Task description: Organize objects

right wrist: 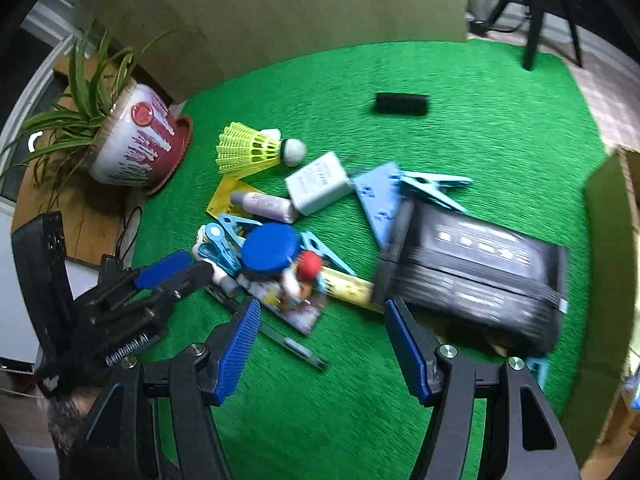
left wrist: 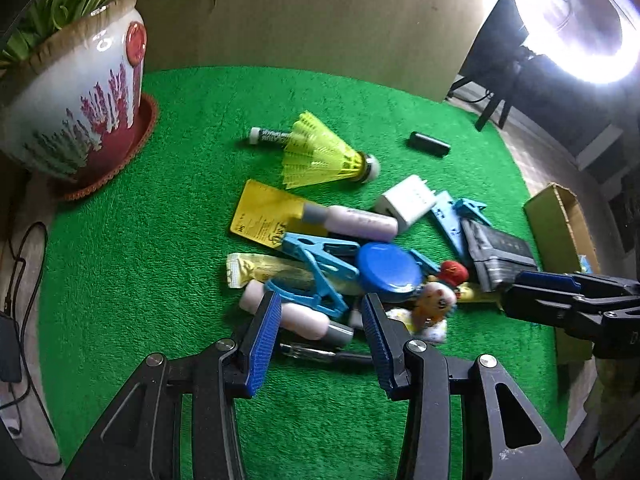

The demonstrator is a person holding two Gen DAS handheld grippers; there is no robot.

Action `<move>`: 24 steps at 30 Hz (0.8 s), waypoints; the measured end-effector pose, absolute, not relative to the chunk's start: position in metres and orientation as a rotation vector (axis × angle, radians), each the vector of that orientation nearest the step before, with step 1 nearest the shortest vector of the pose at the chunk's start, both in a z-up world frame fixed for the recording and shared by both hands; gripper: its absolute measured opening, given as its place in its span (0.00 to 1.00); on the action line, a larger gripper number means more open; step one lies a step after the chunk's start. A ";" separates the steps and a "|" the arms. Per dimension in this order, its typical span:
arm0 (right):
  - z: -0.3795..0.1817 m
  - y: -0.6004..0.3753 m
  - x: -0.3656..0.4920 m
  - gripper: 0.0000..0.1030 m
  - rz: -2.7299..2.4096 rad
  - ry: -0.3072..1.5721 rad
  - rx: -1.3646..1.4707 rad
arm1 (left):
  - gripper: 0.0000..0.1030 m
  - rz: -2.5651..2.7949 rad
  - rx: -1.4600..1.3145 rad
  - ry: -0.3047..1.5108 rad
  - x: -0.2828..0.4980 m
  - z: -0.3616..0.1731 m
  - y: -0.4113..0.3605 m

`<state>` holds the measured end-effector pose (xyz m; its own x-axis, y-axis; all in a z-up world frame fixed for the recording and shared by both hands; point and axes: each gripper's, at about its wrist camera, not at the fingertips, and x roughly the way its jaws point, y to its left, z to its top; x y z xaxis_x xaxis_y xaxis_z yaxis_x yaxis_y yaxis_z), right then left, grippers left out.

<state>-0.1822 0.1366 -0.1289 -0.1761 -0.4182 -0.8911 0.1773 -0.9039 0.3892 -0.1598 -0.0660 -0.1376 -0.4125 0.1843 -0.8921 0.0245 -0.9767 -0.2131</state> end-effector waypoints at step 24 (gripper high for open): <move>-0.153 0.102 -0.177 0.23 -2.143 -0.028 1.758 | 0.57 2.590 -1.676 -0.125 -0.140 -0.158 -0.076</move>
<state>-0.1769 0.1021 -0.1528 -0.1550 -0.2915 -0.9439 0.2666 -0.9324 0.2441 -0.1403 -0.0765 -0.1577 -0.4098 0.0891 -0.9078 -0.0012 -0.9953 -0.0971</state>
